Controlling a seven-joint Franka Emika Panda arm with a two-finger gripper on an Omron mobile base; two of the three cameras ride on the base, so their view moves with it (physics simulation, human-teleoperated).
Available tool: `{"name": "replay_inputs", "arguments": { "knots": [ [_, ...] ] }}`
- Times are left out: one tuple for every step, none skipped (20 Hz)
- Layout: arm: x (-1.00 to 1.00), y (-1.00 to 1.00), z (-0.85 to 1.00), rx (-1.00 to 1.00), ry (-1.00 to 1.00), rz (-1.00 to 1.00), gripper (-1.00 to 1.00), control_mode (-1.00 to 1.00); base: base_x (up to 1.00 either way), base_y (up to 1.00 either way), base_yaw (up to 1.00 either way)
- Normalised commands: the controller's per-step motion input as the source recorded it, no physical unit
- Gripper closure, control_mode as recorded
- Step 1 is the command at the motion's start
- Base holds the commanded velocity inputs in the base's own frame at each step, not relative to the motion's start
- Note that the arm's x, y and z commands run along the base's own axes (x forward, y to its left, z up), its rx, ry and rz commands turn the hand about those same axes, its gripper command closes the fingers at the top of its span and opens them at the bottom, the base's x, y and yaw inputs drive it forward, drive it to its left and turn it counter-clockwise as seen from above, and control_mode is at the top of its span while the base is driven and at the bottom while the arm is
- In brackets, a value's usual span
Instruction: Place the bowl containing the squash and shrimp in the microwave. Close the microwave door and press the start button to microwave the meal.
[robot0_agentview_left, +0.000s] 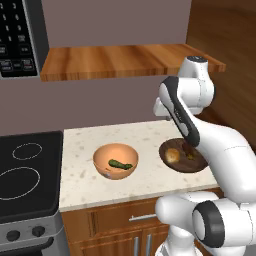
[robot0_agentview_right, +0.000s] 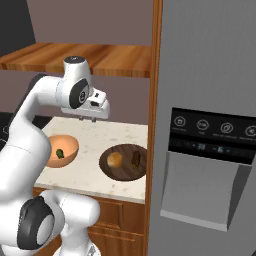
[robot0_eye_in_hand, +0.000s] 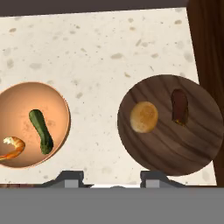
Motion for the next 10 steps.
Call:
{"name": "replay_inputs", "arguments": {
  "knots": [
    [0.00, 0.00, -0.01, 0.00, 0.00, 0.00, -1.00, -1.00, 0.00, 0.00, 0.00],
    [-0.01, 0.00, -0.18, 0.00, -0.01, 0.00, -1.00, -1.00, 0.00, 0.00, 0.00],
    [-0.13, 0.00, -0.26, 0.04, -0.08, 0.00, -1.00, -1.00, 0.00, 0.00, 0.00],
    [-0.23, 0.00, -0.34, 0.04, -0.12, 0.00, -1.00, -1.00, 0.00, 0.00, 0.00],
    [-0.41, 0.16, -0.41, 0.00, -0.20, 0.00, -1.00, -1.00, 0.00, 0.00, 0.00],
    [-0.56, 0.27, -0.52, 0.01, -0.25, 0.00, -1.00, -1.00, 0.00, 0.00, 0.00],
    [-0.47, 0.24, -0.54, 0.01, -0.21, 0.00, -1.00, -1.00, 0.00, 0.00, 0.00],
    [-0.49, 0.24, -0.57, 0.05, -0.23, 0.00, -1.00, -1.00, 0.00, 0.00, 0.00],
    [-0.53, 0.23, -0.58, 0.07, -0.25, 0.00, -1.00, -1.00, 0.00, 0.00, 0.00],
    [-0.49, 0.21, -0.59, 0.07, -0.21, -0.02, -1.00, -1.00, 0.00, 0.00, 0.00]
  ]
}}
